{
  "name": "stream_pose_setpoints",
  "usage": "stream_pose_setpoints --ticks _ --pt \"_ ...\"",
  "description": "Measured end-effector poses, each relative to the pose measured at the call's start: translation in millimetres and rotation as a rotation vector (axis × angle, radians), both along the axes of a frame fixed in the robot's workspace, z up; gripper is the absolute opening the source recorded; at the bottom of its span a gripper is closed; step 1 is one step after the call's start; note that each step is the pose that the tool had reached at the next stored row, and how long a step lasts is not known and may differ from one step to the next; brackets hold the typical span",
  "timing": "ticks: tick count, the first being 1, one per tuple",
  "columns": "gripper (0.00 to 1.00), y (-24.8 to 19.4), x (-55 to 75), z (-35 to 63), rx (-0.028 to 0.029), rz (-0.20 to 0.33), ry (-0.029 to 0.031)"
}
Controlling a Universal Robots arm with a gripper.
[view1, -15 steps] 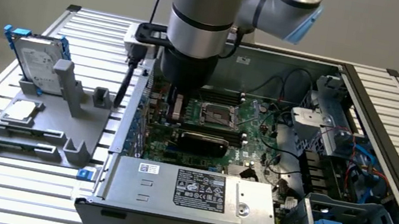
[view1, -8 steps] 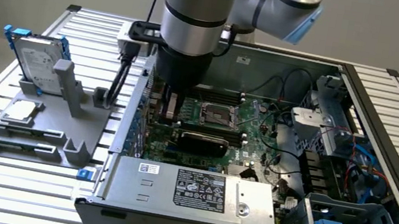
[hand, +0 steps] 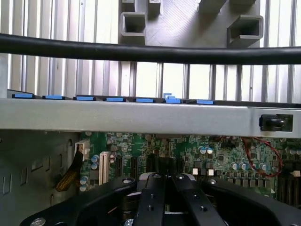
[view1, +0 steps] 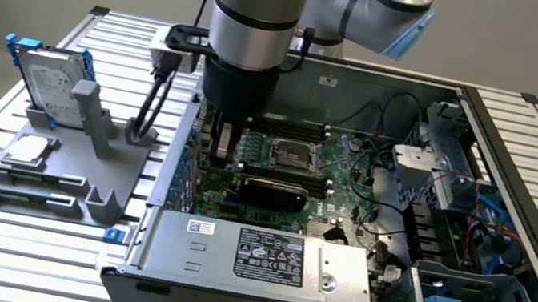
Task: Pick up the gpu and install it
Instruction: 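Press down on the gpu until it lock into place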
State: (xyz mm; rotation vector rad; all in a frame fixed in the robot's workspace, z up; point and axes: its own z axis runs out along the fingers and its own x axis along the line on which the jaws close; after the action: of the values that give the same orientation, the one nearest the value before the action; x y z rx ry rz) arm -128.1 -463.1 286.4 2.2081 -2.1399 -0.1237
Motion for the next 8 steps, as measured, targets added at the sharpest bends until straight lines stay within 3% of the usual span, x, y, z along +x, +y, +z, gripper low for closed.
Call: stream_pose_setpoints --ticks 8 --pt "0.11 0.1 -4.8 4.8 -0.0115 0.000 0.0012"
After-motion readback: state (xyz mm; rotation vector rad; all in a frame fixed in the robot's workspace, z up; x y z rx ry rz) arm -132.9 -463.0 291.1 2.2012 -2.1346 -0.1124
